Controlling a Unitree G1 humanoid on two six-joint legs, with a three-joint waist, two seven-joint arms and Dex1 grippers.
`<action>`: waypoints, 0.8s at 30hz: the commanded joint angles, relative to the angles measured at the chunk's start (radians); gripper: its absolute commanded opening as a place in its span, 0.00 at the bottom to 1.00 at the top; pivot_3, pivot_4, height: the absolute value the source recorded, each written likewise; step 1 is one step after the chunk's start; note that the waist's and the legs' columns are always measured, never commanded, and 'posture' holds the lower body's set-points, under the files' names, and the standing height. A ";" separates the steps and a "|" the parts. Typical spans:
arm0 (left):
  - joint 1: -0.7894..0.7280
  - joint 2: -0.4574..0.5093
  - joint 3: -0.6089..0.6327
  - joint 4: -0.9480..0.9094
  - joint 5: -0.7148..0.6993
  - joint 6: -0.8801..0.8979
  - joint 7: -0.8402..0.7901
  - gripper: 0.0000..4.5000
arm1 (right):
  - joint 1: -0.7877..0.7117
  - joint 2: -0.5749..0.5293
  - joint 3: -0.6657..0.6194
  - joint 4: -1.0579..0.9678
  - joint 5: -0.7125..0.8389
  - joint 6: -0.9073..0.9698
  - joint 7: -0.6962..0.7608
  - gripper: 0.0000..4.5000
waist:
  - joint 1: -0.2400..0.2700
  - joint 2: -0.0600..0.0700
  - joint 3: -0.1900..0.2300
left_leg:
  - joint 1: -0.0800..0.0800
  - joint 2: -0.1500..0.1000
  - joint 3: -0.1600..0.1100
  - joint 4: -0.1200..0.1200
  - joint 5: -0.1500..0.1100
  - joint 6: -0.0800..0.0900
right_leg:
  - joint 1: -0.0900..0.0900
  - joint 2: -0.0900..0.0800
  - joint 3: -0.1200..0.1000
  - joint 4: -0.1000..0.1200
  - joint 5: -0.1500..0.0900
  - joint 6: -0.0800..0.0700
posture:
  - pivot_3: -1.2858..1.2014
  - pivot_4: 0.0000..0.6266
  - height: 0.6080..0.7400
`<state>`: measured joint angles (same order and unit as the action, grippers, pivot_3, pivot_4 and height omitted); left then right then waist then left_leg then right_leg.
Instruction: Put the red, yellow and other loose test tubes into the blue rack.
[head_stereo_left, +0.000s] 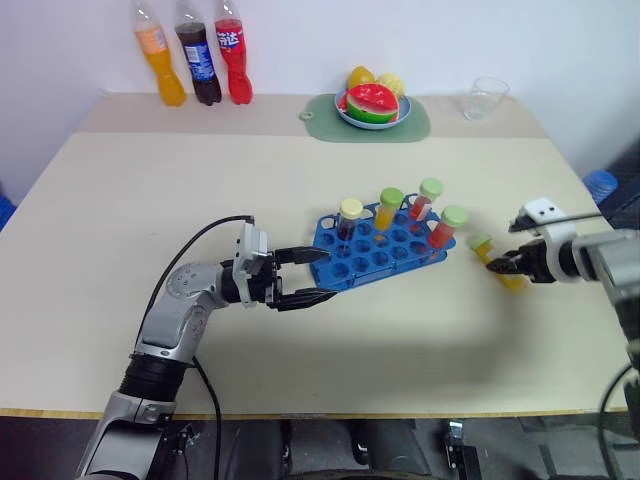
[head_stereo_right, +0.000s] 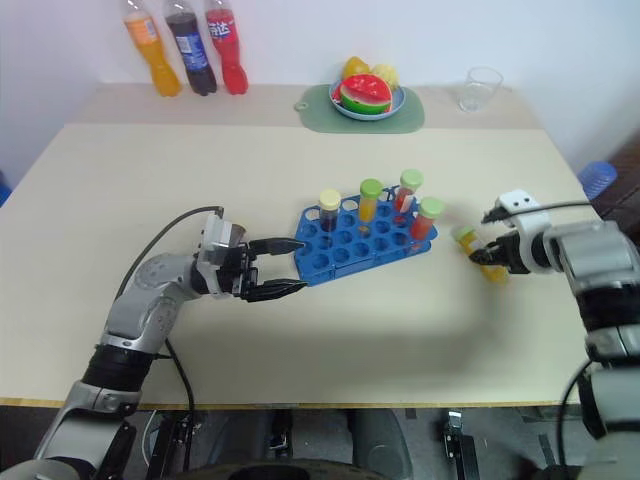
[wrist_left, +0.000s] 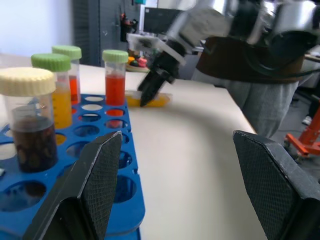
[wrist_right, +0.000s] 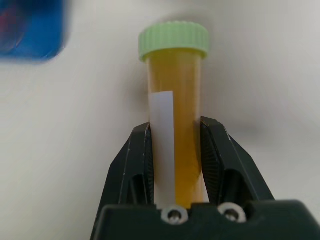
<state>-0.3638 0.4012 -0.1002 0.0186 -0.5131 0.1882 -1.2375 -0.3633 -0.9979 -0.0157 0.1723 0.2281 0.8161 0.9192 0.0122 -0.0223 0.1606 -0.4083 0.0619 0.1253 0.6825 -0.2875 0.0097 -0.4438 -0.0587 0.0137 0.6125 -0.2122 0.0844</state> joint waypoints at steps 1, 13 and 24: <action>-0.001 0.002 0.017 -0.026 -0.014 -0.008 -0.001 0.81 | 0.329 0.023 -0.214 -0.322 0.095 -0.041 0.035 0.18 | 0.008 0.000 0.000 | 0.000 0.000 -0.001 -0.001 0.000 0.000 | 0.000 0.000 -0.001 0.000 0.000 0.001 | 0.52 0.24 1.00; -0.043 -0.013 0.006 0.035 0.007 -0.033 -0.020 0.81 | 0.464 0.561 -0.157 -0.682 0.046 -0.599 -0.252 0.18 | -0.034 0.001 0.000 | 0.003 -0.001 -0.018 0.002 0.001 -0.001 | 0.004 0.006 -0.004 0.001 0.001 -0.003 | 0.52 0.24 1.00; -0.021 0.018 0.017 0.024 0.021 -0.051 -0.023 0.81 | 0.242 0.797 -0.020 -0.309 -0.111 -0.969 -0.457 0.18 | -0.026 0.001 0.000 | 0.000 -0.001 -0.016 0.000 0.001 -0.002 | 0.002 0.008 -0.003 0.001 0.000 -0.004 | 0.52 0.24 1.00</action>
<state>-0.3930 0.4117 -0.1019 0.0691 -0.4915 0.1582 -1.2578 -0.1005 -0.2100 -0.0383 -0.1434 0.1279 -0.0976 0.4807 -0.0141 -0.0212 0.1610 -0.4079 0.0613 0.1093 0.6829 -0.2864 0.0081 -0.4417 -0.0509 0.0105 0.6138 -0.2121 0.0799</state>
